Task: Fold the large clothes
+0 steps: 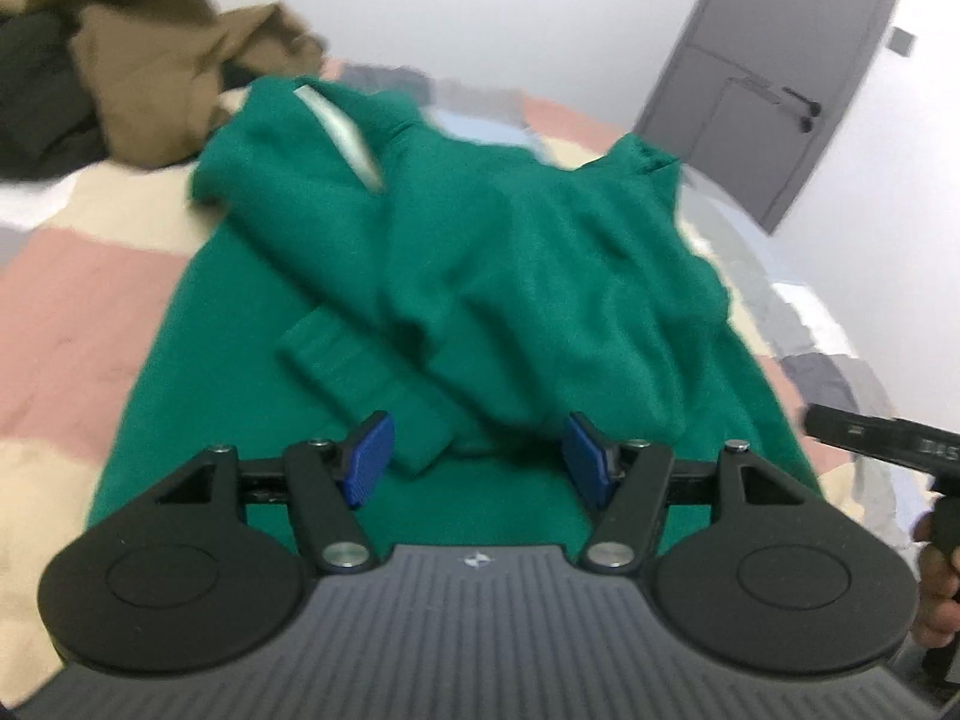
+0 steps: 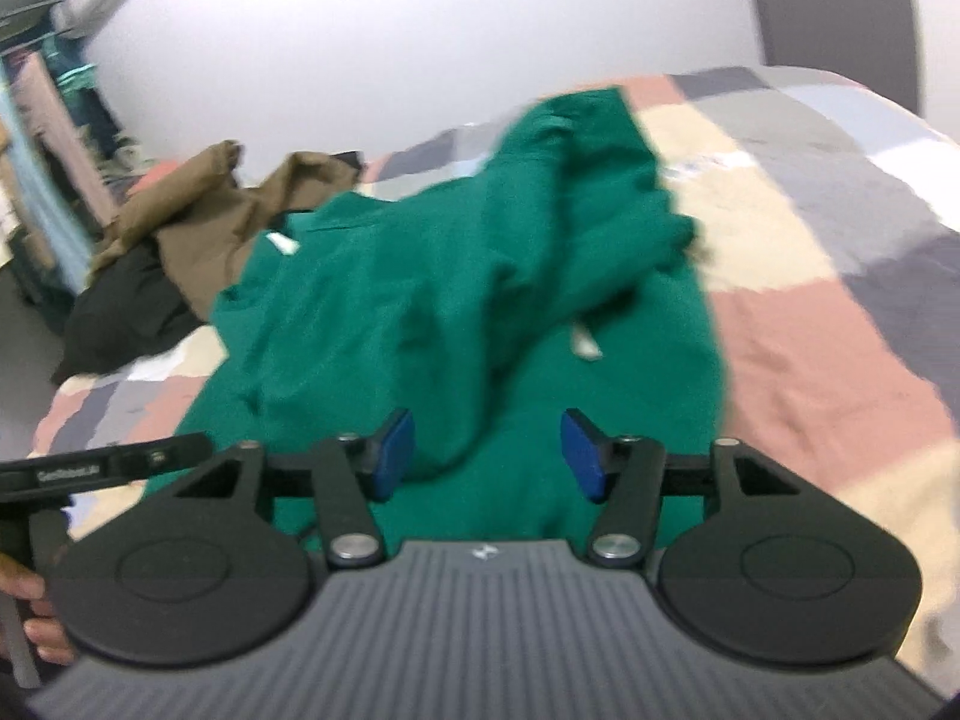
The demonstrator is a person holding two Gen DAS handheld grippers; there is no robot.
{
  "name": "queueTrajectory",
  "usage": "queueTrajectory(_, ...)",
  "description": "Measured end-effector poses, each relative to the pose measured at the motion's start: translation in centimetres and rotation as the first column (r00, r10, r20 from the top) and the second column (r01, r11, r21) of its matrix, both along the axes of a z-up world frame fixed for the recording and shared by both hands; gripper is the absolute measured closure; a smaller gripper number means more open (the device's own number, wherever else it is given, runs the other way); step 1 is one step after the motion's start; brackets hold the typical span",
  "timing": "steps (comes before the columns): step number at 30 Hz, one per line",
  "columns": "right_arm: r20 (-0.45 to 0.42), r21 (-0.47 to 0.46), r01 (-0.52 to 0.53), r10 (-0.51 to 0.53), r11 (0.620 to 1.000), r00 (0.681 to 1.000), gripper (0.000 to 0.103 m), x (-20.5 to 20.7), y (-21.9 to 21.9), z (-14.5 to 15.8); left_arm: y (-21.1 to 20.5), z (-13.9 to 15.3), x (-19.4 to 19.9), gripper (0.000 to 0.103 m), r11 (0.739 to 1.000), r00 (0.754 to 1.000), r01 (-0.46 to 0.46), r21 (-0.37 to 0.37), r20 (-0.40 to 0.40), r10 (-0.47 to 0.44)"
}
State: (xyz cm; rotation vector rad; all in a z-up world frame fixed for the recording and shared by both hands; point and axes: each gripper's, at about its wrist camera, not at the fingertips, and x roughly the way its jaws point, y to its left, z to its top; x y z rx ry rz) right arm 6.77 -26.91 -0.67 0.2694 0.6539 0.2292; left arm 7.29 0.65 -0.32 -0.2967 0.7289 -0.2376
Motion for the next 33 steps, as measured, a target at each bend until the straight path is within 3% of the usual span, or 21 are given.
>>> queueTrajectory(6,-0.143,0.079,0.212,-0.199,0.974,0.970,0.024,-1.9,-6.0,-1.6,4.5,-1.4,-0.9,0.035,0.990,0.984,-0.133,-0.051,-0.122,0.126)
queueTrajectory(10,-0.253,0.179,0.361,-0.311,0.915,0.916,0.016,-2.1,-9.6,-3.5,7.5,-1.8,-0.7,0.028,0.961,0.956,-0.241,-0.134,-0.206,0.211)
queueTrajectory(13,-0.317,0.315,0.325,-0.223,0.892,0.922,0.016,-1.4,-10.4,-4.9,9.6,-1.8,-1.0,0.028,0.934,0.938,-0.300,-0.196,-0.239,0.251)
queueTrajectory(16,-0.360,0.416,0.273,-0.119,0.868,0.926,0.015,-0.9,-9.8,-6.3,11.1,-1.7,-0.8,0.027,0.917,0.920,-0.349,-0.194,-0.259,0.295)
queueTrajectory(19,-0.373,0.432,0.222,-0.051,0.874,0.926,0.015,-0.4,-8.2,-6.7,12.4,-2.2,-0.6,0.026,0.893,0.897,-0.398,-0.210,-0.293,0.331)
queueTrajectory(23,-0.390,0.369,0.199,-0.043,0.908,0.920,0.015,-0.1,-6.3,-7.1,13.4,-3.4,-0.1,0.026,0.864,0.853,-0.475,-0.168,-0.331,0.405)
queueTrajectory(26,-0.386,0.387,0.185,-0.023,0.903,0.922,0.015,-0.1,-6.4,-7.2,14.1,-4.1,0.0,0.026,0.841,0.828,-0.515,-0.166,-0.350,0.438)
queueTrajectory(28,-0.378,0.423,0.179,-0.007,0.888,0.926,0.015,-0.1,-6.8,-7.1,14.1,-4.9,0.6,0.026,0.852,0.833,-0.499,-0.158,-0.361,0.421)
queueTrajectory(31,-0.345,0.495,0.143,0.043,0.857,0.937,0.015,-0.2,-6.9,-6.9,14.1,-5.8,1.3,0.026,0.845,0.819,-0.509,-0.165,-0.393,0.417)
queueTrajectory(33,-0.316,0.548,0.104,0.090,0.830,0.945,0.015,-0.4,-6.6,-6.6,13.9,-5.9,1.5,0.024,0.849,0.829,-0.493,-0.189,-0.397,0.393)
